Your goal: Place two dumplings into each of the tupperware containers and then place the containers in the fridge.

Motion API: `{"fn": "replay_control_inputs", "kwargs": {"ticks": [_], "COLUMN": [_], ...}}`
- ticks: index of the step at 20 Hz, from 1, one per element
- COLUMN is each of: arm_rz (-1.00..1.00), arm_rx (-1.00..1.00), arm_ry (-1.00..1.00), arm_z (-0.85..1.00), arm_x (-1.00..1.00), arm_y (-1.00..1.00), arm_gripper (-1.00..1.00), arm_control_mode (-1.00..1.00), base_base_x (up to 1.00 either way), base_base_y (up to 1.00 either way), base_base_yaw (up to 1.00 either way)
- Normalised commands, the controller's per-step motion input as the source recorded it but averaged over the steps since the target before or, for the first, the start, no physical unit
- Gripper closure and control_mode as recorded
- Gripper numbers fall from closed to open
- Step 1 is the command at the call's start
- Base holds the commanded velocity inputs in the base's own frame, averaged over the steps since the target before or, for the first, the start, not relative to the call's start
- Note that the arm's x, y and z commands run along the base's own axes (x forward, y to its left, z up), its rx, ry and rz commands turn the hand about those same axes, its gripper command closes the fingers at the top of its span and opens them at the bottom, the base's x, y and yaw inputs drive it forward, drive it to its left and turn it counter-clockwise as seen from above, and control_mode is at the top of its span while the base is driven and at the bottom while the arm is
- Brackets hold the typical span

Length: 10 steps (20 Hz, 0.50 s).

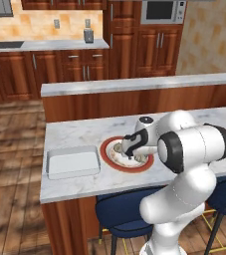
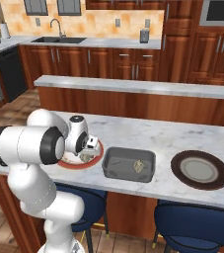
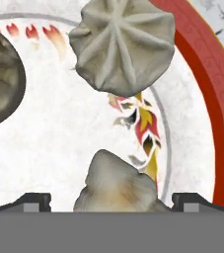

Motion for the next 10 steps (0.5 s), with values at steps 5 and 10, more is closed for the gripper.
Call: {"fn": "replay_control_inputs", "kwargs": {"ticks": [5,10], "arm_rz": [0.00,-0.09], "arm_rx": [0.00,-0.01], "arm_ry": [0.02,0.00], "arm_z": [0.00,0.42], "arm_x": [0.00,-0.15], "arm_y": [0.00,-0.05], "arm_gripper": [1.00,1.00], "arm_control_mode": [-1.00,-1.00], "base_base_x": [0.00,0.00], "base_base_y": [0.00,0.00], "base_base_yaw": [0.00,0.00]}}
